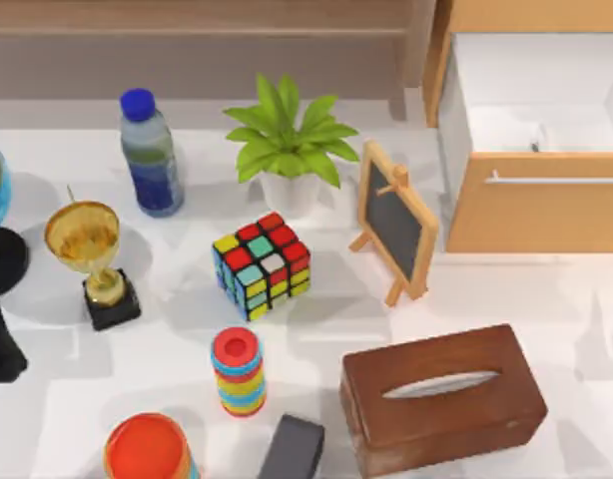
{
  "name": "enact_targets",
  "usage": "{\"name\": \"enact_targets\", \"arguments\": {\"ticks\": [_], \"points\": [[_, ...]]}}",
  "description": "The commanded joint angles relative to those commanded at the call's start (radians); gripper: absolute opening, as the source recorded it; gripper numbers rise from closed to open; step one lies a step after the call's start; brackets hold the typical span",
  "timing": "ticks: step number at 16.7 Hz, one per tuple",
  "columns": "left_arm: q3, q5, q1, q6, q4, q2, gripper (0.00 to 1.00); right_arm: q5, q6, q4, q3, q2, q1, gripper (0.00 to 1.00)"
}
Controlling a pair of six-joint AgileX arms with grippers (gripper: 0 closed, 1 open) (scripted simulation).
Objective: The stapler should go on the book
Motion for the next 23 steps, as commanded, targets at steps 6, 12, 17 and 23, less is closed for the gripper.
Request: {"name": "enact_targets", "arguments": {"ticks": [6, 12, 17, 23], "points": [[0.000, 0.000, 0.000, 0.000, 0.000, 0.000, 1.00, 0.001, 0.009, -0.068, 0.100, 0.103, 0.006, 1.00], [0.000, 0.000, 0.000, 0.000, 0.000, 0.000, 1.00, 0.004, 0.040, -0.334, 0.544, 0.569, 0.035, 1.00], [0.000, 0.000, 0.000, 0.000, 0.000, 0.000, 1.00, 0.008, 0.074, -0.628, 1.071, 1.146, 0.067, 1.00], [0.000, 0.000, 0.000, 0.000, 0.000, 0.000, 1.00, 0.013, 0.112, -0.975, 1.674, 1.838, 0.109, 1.00]]}}
